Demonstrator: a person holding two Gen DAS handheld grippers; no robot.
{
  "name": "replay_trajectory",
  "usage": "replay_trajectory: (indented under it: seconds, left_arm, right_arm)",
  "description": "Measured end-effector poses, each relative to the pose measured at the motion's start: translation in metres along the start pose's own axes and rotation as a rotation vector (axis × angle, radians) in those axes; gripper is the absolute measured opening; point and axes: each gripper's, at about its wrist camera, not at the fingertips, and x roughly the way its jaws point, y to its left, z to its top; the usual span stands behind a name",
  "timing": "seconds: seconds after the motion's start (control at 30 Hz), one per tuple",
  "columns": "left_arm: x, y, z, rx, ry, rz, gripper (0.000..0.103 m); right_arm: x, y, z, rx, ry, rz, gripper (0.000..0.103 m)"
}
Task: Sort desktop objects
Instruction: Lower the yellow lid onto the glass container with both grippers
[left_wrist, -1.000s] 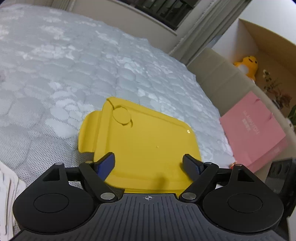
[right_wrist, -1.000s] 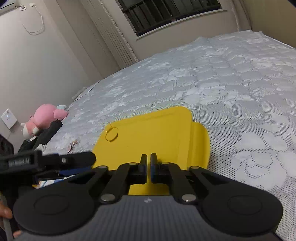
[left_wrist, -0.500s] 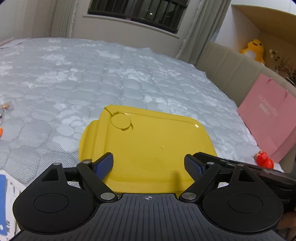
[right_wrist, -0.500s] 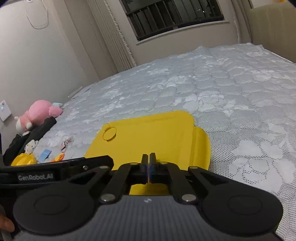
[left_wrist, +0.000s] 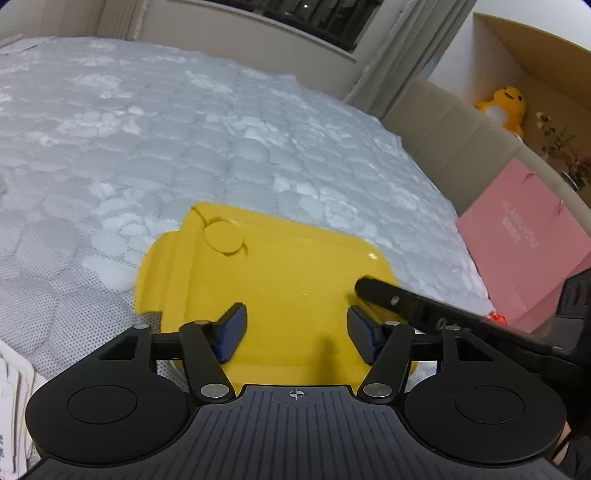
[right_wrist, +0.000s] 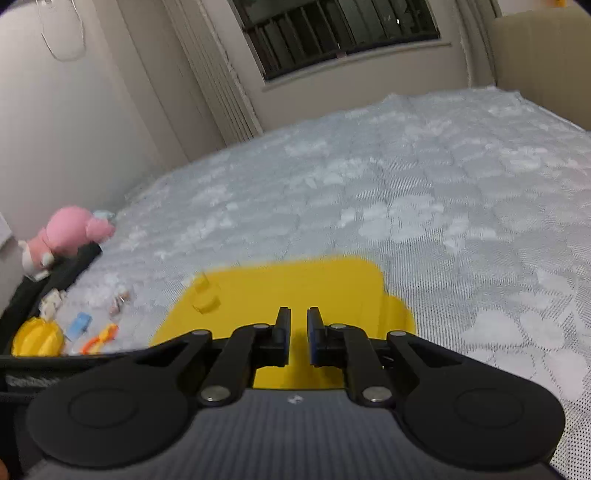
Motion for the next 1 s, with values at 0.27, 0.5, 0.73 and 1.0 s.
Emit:
replay_trajectory:
  seconds: [0.27, 0.5, 0.73, 1.0]
  left_arm:
    - [-0.002, 0.009, 0.002, -0.041, -0.018, -0.003, 0.051]
    - [-0.068, -0.005, -0.025, 0.002, -0.138, 0.092, 0.073]
    - [-0.101, -0.024, -0.093, 0.112, -0.107, 0.297, 0.093]
    - [-0.104, -0.028, -0.134, 0.106, -0.015, 0.328, 0.094]
  right_arm:
    - [0.003, 0.02, -0.004, -0.079, -0.023, -0.067, 0.013]
    - [-0.069, 0.032, -0.023, -0.065, -0.137, -0.069, 0.049]
    - [-0.134, 0.044, -0.08, -0.066, -0.143, -0.112, 0.08]
    - [-0.161, 0.063, -0.119, -0.085, -0.133, -0.126, 0.097]
